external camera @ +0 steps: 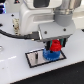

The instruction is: Insert the blue gear onto the right peg, followed by the red gear

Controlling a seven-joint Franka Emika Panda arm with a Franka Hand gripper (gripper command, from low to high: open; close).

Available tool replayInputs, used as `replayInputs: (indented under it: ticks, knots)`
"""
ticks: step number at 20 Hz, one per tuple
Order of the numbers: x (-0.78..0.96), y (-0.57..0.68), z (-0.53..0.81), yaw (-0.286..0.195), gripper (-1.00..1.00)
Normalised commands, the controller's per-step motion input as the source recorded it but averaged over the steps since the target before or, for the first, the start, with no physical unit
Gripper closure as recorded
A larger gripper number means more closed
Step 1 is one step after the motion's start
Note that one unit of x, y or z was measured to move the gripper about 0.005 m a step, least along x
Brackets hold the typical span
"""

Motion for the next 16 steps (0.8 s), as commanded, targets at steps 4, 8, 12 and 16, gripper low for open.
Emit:
replayInputs:
  ticks: [4,8,12,16]
  knots:
    - [0.15,-0.11,0.10,0.000,1.00]
    - [0.21,-0.15,0.00,0.000,1.00]
    - [0.23,-0.14,0.01,0.000,1.00]
    - [0.18,-0.11,-0.01,0.000,1.00]
